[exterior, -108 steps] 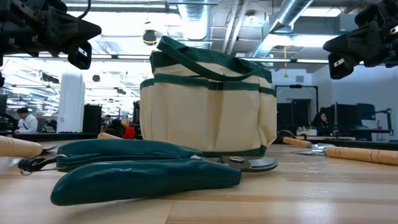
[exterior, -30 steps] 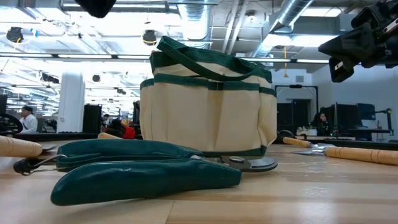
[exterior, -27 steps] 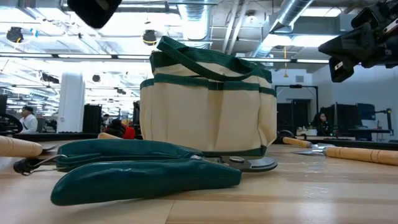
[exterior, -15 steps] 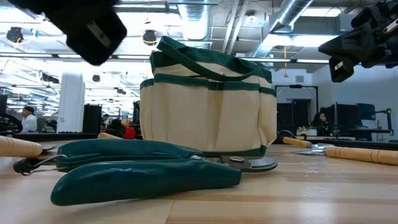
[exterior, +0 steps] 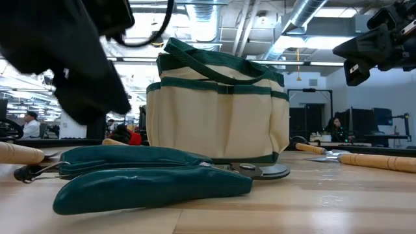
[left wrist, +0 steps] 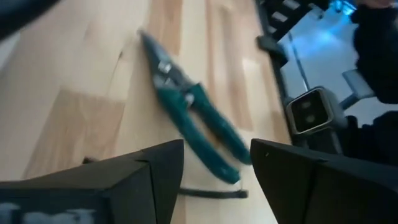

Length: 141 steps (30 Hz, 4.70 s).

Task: Pick & Place Garden tools in Gardening bag
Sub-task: Put the green scissors into the gardening bag

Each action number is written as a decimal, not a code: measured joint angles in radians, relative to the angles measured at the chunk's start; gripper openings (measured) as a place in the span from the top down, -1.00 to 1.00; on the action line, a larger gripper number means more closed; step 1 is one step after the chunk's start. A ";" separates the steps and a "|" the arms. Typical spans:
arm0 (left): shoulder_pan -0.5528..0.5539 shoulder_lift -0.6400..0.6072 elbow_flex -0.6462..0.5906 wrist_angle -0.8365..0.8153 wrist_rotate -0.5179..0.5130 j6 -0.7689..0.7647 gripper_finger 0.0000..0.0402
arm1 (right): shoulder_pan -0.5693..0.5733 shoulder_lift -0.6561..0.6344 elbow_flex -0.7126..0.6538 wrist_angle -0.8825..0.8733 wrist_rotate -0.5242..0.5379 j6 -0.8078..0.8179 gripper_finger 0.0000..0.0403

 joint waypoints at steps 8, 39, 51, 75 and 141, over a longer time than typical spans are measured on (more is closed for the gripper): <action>0.000 0.054 0.004 0.118 0.034 -0.062 0.22 | -0.001 0.000 0.000 0.000 0.000 0.004 1.00; 0.019 0.233 0.147 0.084 0.146 -0.095 0.42 | 0.002 0.000 0.000 0.000 0.000 0.003 1.00; 0.018 0.233 0.145 0.073 0.130 -0.090 0.98 | 0.002 0.000 0.000 0.000 0.000 0.000 1.00; -0.058 -0.159 0.317 -0.601 -0.235 -0.101 1.00 | 0.002 0.000 0.000 0.000 0.000 0.003 1.00; 0.051 0.313 0.650 -0.877 0.104 -0.198 0.15 | 0.002 0.000 0.000 -0.001 0.000 0.002 1.00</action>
